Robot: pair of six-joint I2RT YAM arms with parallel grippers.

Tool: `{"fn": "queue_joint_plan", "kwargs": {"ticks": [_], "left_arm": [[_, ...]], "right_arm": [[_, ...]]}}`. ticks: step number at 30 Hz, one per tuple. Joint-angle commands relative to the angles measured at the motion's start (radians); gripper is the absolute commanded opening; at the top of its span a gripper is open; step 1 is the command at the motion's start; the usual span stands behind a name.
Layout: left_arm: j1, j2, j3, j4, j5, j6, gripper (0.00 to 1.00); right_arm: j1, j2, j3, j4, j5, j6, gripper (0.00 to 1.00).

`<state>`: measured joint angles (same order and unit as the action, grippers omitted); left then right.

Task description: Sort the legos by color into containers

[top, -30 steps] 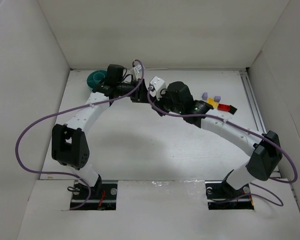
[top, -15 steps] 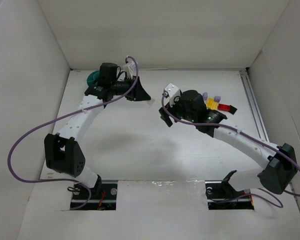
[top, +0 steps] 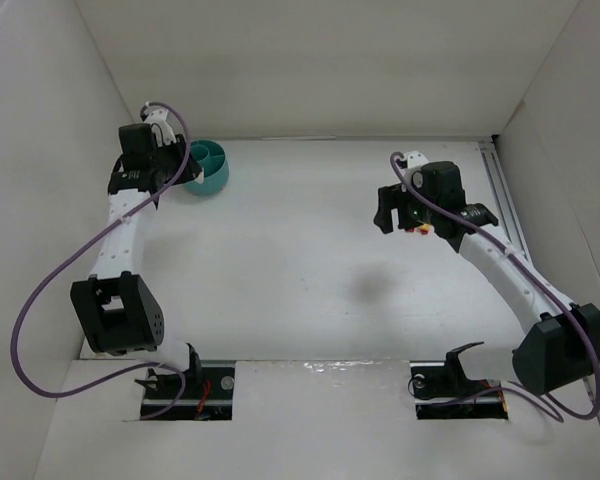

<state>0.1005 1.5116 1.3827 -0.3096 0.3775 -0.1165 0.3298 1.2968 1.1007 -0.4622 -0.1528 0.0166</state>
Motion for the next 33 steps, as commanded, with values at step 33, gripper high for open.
{"fn": "queue_joint_plan", "kwargs": {"ticks": [33], "left_arm": [[-0.001, 0.32, 0.253, 0.055, -0.542, -0.503, 0.0]], "right_arm": [[-0.032, 0.016, 0.096, -0.041, -0.06, 0.079, 0.85]]}}
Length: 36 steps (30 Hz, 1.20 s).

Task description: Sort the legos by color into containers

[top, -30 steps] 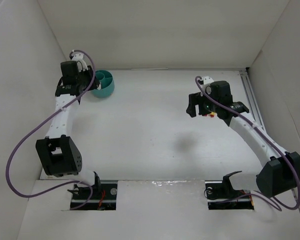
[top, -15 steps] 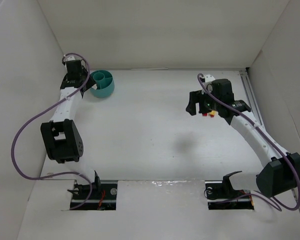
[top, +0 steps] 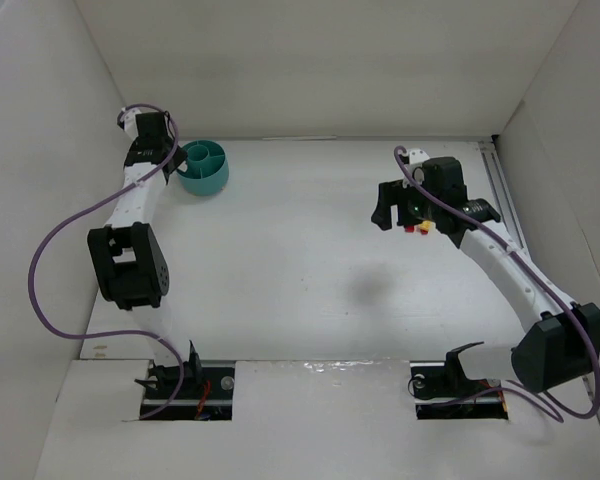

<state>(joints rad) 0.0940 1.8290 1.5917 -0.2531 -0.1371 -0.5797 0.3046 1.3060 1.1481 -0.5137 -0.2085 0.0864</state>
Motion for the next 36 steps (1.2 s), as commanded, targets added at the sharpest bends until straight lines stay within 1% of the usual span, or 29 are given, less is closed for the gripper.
{"fn": "queue_joint_plan", "kwargs": {"ticks": [1, 9, 10, 11, 14, 17, 19, 21, 23, 26, 28, 29, 32, 35, 36], "left_arm": [[0.006, 0.012, 0.053, -0.002, -0.027, -0.04, 0.0], [0.006, 0.065, 0.086, 0.008, -0.002, -0.04, 0.0], [0.006, 0.065, 0.086, 0.018, -0.002, -0.04, 0.03], [0.006, 0.078, 0.086, 0.018, 0.007, -0.031, 0.09], [0.006, 0.087, 0.086, 0.028, 0.007, -0.031, 0.1], [0.006, 0.099, 0.086, 0.028, 0.007, -0.031, 0.19], [0.006, 0.108, 0.086, 0.037, 0.03, -0.022, 0.21], [0.006, 0.108, 0.086, 0.037, 0.046, -0.022, 0.21], [0.006, 0.108, 0.086, 0.046, 0.056, -0.022, 0.16], [0.006, 0.108, 0.068, 0.046, 0.065, -0.022, 0.12], [-0.004, 0.108, 0.068, 0.046, 0.065, -0.022, 0.12], [-0.004, 0.108, 0.057, 0.057, 0.089, -0.022, 0.11], [-0.004, 0.108, 0.048, 0.057, 0.1, -0.022, 0.09], [-0.023, 0.099, 0.039, 0.057, 0.11, -0.022, 0.09], [-0.023, 0.099, 0.028, 0.057, 0.11, -0.022, 0.07]], "right_arm": [[-0.007, 0.007, 0.048, 0.011, -0.005, 0.009, 0.85], [-0.007, 0.035, 0.067, 0.011, -0.005, 0.009, 0.85], [-0.007, 0.035, 0.076, 0.011, -0.005, 0.009, 0.85], [-0.007, 0.044, 0.076, 0.011, -0.005, 0.009, 0.85], [-0.007, 0.053, 0.076, 0.011, 0.004, 0.009, 0.85], [-0.007, 0.053, 0.085, 0.011, 0.004, 0.009, 0.85], [-0.007, 0.053, 0.085, 0.011, 0.004, 0.009, 0.85], [-0.007, 0.062, 0.085, 0.011, 0.004, 0.009, 0.85], [-0.007, 0.062, 0.085, 0.011, 0.004, 0.009, 0.85], [-0.007, 0.062, 0.085, 0.011, 0.004, 0.009, 0.85], [-0.007, 0.062, 0.085, 0.011, 0.004, 0.009, 0.85], [-0.007, 0.062, 0.085, 0.011, 0.004, 0.009, 0.85], [-0.007, 0.062, 0.085, 0.011, 0.004, 0.009, 0.85], [-0.007, 0.062, 0.076, 0.011, 0.004, 0.009, 0.85], [-0.007, 0.062, 0.076, 0.011, 0.004, 0.009, 0.85]]}}
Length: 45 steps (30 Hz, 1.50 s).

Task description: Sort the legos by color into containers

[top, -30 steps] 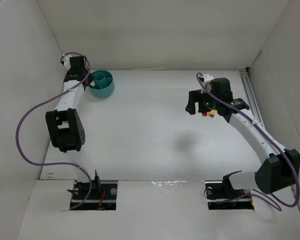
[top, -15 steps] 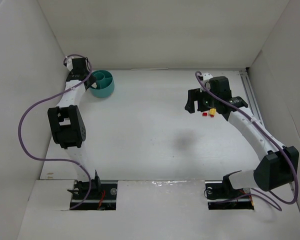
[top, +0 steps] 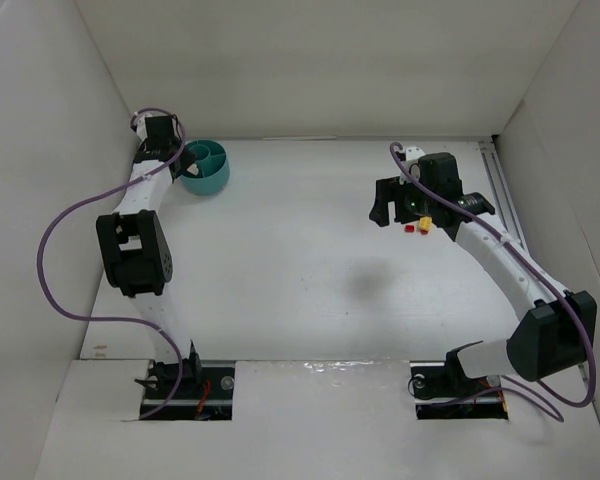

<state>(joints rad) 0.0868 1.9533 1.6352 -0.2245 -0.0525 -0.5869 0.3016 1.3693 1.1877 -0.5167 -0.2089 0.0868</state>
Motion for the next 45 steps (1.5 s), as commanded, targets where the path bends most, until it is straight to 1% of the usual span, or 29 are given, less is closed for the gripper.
{"fn": "queue_joint_plan", "kwargs": {"ticks": [1, 8, 16, 20, 23, 24, 25, 27, 28, 32, 33, 34, 37, 39, 41, 44, 45], "left_arm": [[-0.016, -0.025, -0.015, 0.037, 0.016, -0.014, 0.07], [-0.036, -0.025, -0.025, 0.037, 0.016, -0.014, 0.04], [-0.068, -0.054, -0.057, 0.047, 0.065, -0.014, 0.03], [-0.068, -0.063, -0.066, 0.056, 0.065, -0.014, 0.03], [-0.068, -0.063, -0.043, 0.047, 0.028, -0.014, 0.03], [-0.068, -0.063, -0.034, 0.037, 0.014, -0.014, 0.07], [-0.068, -0.063, -0.034, 0.037, 0.005, -0.014, 0.07], [-0.068, -0.063, -0.034, 0.037, 0.005, -0.014, 0.16], [-0.068, -0.063, -0.043, 0.037, 0.005, -0.014, 0.23], [-0.068, -0.073, -0.052, 0.037, 0.019, -0.014, 0.36], [-0.068, -0.083, -0.052, 0.037, 0.031, -0.014, 0.41], [-0.068, -0.083, -0.052, 0.046, 0.04, -0.005, 0.41], [-0.078, -0.093, -0.052, 0.047, 0.06, -0.005, 0.46], [-0.078, -0.102, -0.043, 0.047, 0.074, 0.005, 0.46], [-0.078, -0.134, -0.043, 0.056, 0.085, 0.016, 0.46], [-0.078, -0.186, -0.055, 0.114, 0.112, 0.038, 0.46], [-0.087, -0.227, -0.067, 0.143, 0.112, 0.048, 0.46]], "right_arm": [[-0.004, -0.001, 0.036, 0.014, 0.005, 0.008, 0.85], [-0.004, -0.01, 0.027, 0.014, 0.014, 0.008, 0.85], [-0.004, -0.019, 0.018, 0.014, 0.014, 0.008, 0.85], [-0.004, -0.019, 0.018, 0.023, 0.014, -0.001, 0.85], [-0.004, -0.019, 0.009, 0.023, 0.014, -0.001, 0.85], [-0.004, -0.019, 0.009, 0.023, 0.005, -0.001, 0.85], [-0.004, -0.019, 0.009, 0.023, 0.005, -0.001, 0.85], [-0.004, -0.019, 0.009, 0.023, 0.005, -0.001, 0.85], [-0.004, -0.019, 0.009, 0.023, 0.005, -0.001, 0.85], [-0.004, -0.029, 0.009, 0.023, 0.005, -0.001, 0.85], [-0.004, -0.029, 0.009, 0.023, 0.005, -0.001, 0.85], [-0.004, -0.029, 0.009, 0.023, 0.005, -0.001, 0.85], [-0.004, -0.029, 0.009, 0.023, 0.005, -0.001, 0.85], [-0.004, -0.029, 0.0, 0.023, 0.005, -0.001, 0.85], [-0.004, -0.029, 0.0, 0.023, -0.004, -0.001, 0.85], [-0.004, -0.038, 0.0, 0.023, 0.005, -0.001, 0.85], [-0.016, -0.038, 0.0, 0.023, 0.005, -0.001, 0.85]]}}
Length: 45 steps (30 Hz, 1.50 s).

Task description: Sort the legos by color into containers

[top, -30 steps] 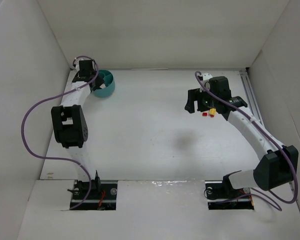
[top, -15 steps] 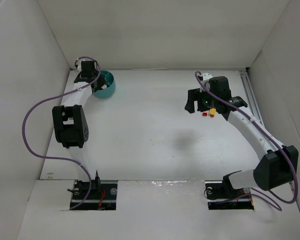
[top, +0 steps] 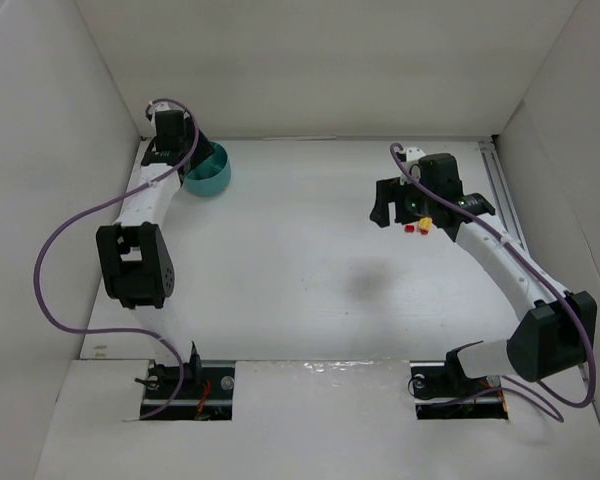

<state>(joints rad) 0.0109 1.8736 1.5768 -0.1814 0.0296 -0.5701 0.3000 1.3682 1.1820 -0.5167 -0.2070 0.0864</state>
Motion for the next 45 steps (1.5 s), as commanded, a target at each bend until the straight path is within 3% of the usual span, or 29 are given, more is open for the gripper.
{"fn": "queue_joint_plan", "kwargs": {"ticks": [1, 7, 9, 13, 14, 18, 27, 32, 45], "left_arm": [[-0.022, -0.169, -0.009, 0.114, 0.03, 0.05, 0.46], [-0.133, -0.32, -0.027, 0.149, 0.131, 0.402, 0.44], [-0.143, -0.352, -0.056, 0.14, 0.261, 0.491, 0.44], [-0.143, -0.389, -0.093, 0.093, 0.392, 0.593, 0.61], [-0.143, -0.389, -0.093, 0.068, 0.421, 0.634, 0.65], [-0.143, -0.389, -0.081, 0.068, 0.466, 0.645, 0.77], [-0.143, -0.341, -0.021, 0.034, 0.538, 0.656, 0.81], [-0.143, -0.341, -0.031, 0.025, 0.564, 0.667, 0.82], [-0.101, -0.284, -0.021, 0.007, 0.584, 0.635, 0.83]], "right_arm": [[-0.015, -0.037, -0.004, 0.023, 0.003, -0.001, 0.85], [-0.182, -0.014, -0.085, 0.023, 0.012, 0.036, 0.81], [-0.292, 0.018, -0.097, -0.017, 0.012, -0.011, 0.78], [-0.478, 0.071, -0.069, -0.127, -0.031, -0.308, 0.77], [-0.49, 0.086, -0.068, -0.152, -0.007, -0.455, 0.77], [-0.535, 0.153, 0.03, -0.182, 0.099, -0.635, 0.78], [-0.585, 0.526, 0.487, -0.419, 0.175, -0.778, 0.73], [-0.585, 0.641, 0.562, -0.508, 0.184, -0.935, 0.73], [-0.523, 0.812, 0.692, -0.51, 0.212, -0.899, 0.8]]}}
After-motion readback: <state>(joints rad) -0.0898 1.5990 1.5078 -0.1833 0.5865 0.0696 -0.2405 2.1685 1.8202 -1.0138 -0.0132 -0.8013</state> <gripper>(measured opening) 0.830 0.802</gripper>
